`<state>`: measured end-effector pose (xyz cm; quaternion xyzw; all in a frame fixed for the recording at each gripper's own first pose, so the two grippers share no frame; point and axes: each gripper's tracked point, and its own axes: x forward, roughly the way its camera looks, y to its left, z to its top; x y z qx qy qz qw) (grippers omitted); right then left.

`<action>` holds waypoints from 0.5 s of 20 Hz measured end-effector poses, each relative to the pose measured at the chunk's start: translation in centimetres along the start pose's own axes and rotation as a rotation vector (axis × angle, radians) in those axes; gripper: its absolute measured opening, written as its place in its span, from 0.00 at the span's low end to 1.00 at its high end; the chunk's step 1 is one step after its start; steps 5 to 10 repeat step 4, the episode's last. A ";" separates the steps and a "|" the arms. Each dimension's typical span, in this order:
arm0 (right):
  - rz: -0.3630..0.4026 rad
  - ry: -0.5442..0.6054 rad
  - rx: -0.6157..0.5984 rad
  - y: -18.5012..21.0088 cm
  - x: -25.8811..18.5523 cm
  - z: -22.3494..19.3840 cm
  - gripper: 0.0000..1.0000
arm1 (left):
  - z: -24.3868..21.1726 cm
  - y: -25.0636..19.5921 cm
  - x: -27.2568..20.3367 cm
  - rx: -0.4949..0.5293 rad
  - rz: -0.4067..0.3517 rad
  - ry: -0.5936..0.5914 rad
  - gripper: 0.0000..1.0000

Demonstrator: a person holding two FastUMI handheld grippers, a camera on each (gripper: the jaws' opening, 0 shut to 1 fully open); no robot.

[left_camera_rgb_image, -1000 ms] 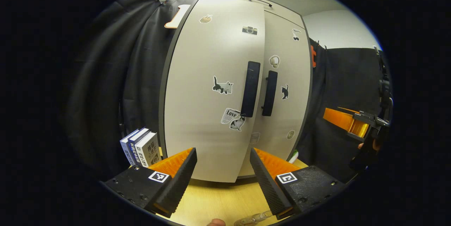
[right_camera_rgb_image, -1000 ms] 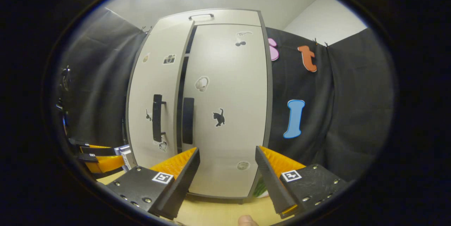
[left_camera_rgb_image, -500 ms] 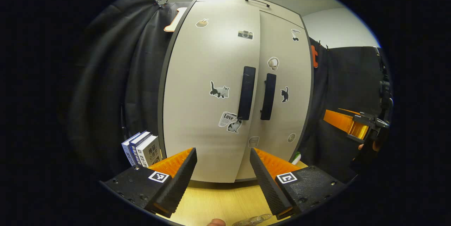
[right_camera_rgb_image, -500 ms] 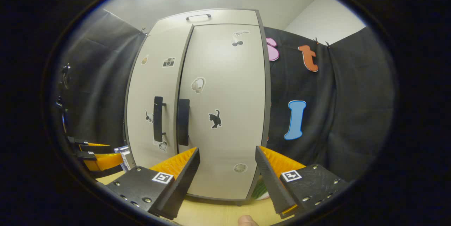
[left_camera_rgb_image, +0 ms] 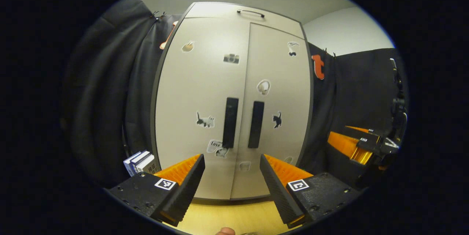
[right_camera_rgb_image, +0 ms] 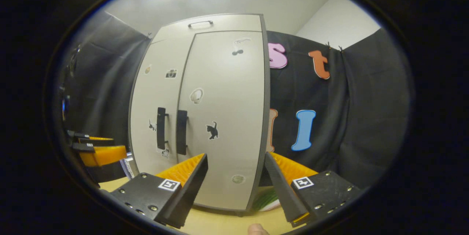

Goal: Grasp the bottle in the cabinet with the left hand and place it on the coaster, then close the right door with the right hand and the left door with the left hand.

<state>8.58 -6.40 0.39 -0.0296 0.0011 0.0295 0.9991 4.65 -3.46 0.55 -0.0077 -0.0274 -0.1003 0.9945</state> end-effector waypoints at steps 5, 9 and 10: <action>-0.011 -0.030 -0.016 -4.0 -0.7 2.1 0.96 | 4.8 -6.0 0.4 0.016 -0.025 -0.080 0.95; -0.011 -0.030 -0.016 -4.0 -0.7 2.1 0.96 | 4.8 -6.0 0.4 0.016 -0.025 -0.080 0.95; -0.011 -0.030 -0.016 -4.0 -0.7 2.1 0.96 | 4.8 -6.0 0.4 0.016 -0.025 -0.080 0.95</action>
